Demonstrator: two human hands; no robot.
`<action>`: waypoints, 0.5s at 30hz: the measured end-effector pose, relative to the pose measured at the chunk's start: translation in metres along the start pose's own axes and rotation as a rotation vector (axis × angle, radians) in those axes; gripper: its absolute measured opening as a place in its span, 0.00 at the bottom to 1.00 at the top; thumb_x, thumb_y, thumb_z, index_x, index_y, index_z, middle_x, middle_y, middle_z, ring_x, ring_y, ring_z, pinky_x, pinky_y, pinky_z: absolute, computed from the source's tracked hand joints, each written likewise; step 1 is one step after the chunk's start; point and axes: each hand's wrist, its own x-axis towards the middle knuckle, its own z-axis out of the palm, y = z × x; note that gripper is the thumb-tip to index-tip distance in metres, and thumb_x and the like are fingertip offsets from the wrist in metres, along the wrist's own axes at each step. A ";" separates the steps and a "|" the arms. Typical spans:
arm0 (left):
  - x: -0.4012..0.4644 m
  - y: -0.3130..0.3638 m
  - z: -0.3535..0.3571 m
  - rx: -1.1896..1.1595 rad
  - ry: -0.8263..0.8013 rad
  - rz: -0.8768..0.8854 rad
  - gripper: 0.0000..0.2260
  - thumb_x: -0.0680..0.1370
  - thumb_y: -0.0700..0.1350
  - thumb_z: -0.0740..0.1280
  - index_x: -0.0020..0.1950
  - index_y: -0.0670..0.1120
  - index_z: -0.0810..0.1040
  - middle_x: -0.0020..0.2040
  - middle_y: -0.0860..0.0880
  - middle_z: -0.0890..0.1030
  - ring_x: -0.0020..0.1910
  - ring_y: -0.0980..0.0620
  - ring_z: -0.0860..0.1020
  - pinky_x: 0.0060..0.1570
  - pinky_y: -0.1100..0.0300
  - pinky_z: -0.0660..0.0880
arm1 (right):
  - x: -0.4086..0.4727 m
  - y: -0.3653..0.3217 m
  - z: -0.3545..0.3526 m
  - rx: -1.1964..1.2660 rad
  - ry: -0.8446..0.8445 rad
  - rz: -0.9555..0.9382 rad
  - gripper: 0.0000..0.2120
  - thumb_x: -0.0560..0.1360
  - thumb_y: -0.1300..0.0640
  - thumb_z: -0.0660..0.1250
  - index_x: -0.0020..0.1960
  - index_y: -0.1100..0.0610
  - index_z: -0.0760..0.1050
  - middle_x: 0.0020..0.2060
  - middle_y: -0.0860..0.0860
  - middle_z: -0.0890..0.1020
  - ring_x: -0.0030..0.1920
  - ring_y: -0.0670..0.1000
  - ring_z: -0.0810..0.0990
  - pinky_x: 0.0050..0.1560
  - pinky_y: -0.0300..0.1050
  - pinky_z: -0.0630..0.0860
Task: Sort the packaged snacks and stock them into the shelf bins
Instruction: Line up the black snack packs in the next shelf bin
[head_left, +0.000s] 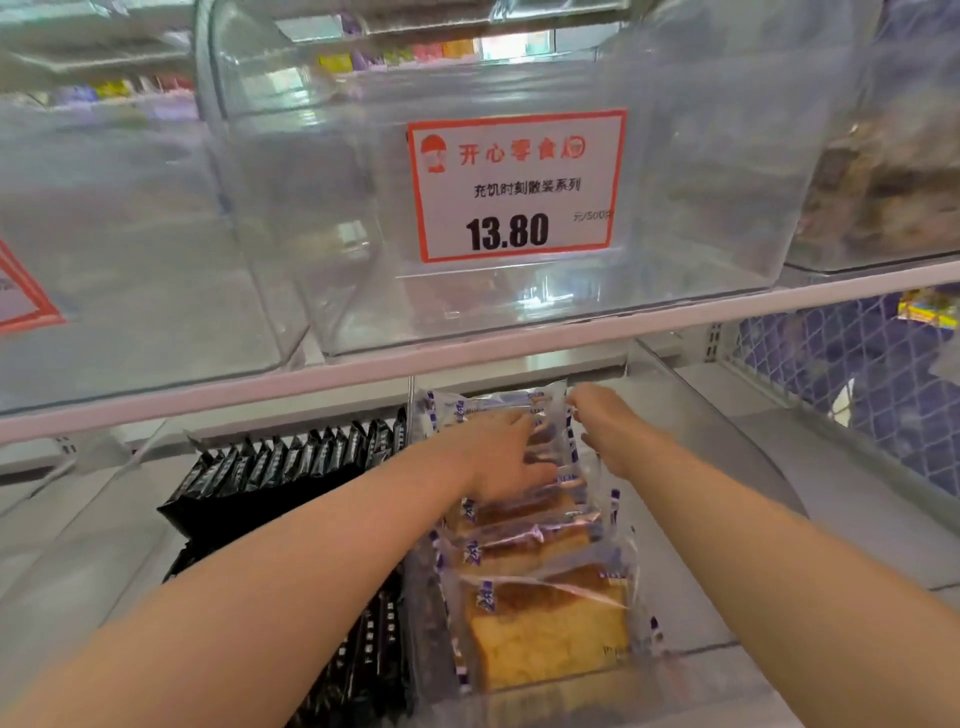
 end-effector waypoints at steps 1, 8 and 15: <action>0.006 -0.001 0.000 -0.001 0.002 0.027 0.32 0.77 0.63 0.56 0.75 0.45 0.56 0.75 0.46 0.60 0.71 0.45 0.63 0.69 0.50 0.62 | 0.007 -0.002 0.001 0.007 -0.007 -0.036 0.11 0.79 0.63 0.53 0.51 0.61 0.74 0.46 0.56 0.76 0.51 0.58 0.74 0.54 0.48 0.68; 0.014 -0.002 0.000 -0.004 -0.041 0.136 0.31 0.78 0.63 0.54 0.75 0.48 0.56 0.76 0.47 0.57 0.73 0.47 0.59 0.71 0.50 0.59 | 0.019 0.010 -0.003 -0.119 -0.286 -0.200 0.20 0.79 0.56 0.59 0.69 0.60 0.65 0.65 0.56 0.72 0.57 0.50 0.72 0.53 0.41 0.69; -0.008 -0.008 0.002 0.277 -0.198 -0.115 0.45 0.69 0.75 0.46 0.77 0.46 0.47 0.77 0.47 0.53 0.71 0.43 0.63 0.61 0.49 0.69 | 0.019 0.024 -0.005 -0.216 0.061 -0.143 0.09 0.75 0.59 0.64 0.38 0.62 0.73 0.34 0.57 0.74 0.34 0.54 0.73 0.38 0.47 0.72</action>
